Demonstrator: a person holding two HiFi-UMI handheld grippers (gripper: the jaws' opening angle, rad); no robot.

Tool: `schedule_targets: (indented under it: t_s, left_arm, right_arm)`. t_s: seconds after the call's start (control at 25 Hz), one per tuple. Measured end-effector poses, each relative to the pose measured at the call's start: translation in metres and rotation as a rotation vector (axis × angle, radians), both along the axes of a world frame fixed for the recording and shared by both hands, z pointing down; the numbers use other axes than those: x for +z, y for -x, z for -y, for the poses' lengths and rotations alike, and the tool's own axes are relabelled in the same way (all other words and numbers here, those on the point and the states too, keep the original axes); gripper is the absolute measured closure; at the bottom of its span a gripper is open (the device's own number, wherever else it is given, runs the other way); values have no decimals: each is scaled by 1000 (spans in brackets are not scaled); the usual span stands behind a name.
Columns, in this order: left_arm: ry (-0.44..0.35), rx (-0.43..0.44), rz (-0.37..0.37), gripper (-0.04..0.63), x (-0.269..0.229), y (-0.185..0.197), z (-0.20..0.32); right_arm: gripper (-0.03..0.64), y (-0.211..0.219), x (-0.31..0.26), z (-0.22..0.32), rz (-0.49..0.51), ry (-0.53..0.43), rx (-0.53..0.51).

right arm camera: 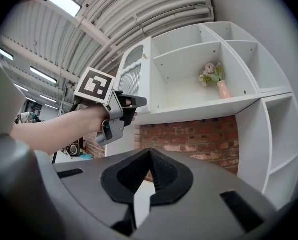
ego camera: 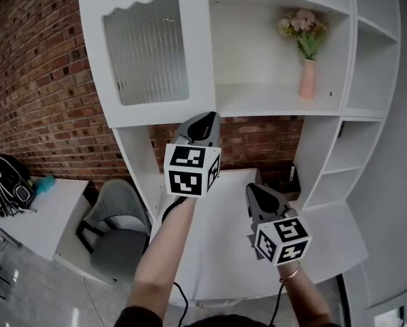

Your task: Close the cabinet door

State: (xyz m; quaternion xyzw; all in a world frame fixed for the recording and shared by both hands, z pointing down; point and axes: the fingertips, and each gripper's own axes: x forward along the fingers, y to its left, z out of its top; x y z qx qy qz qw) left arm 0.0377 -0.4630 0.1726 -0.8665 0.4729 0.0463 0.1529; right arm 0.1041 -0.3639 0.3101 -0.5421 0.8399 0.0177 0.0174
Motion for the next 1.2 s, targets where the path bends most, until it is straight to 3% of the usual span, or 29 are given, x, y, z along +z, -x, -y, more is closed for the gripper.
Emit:
schedule_targets:
  t_s: [0.4, 1.2]
  left_arm:
    - [102, 29, 56, 588, 70, 7, -46]
    - [335, -20, 13, 588, 210, 80, -120]
  right_arm:
    - [617, 5, 5, -25, 9, 16, -4]
    - [615, 28, 55, -57, 46, 95, -9]
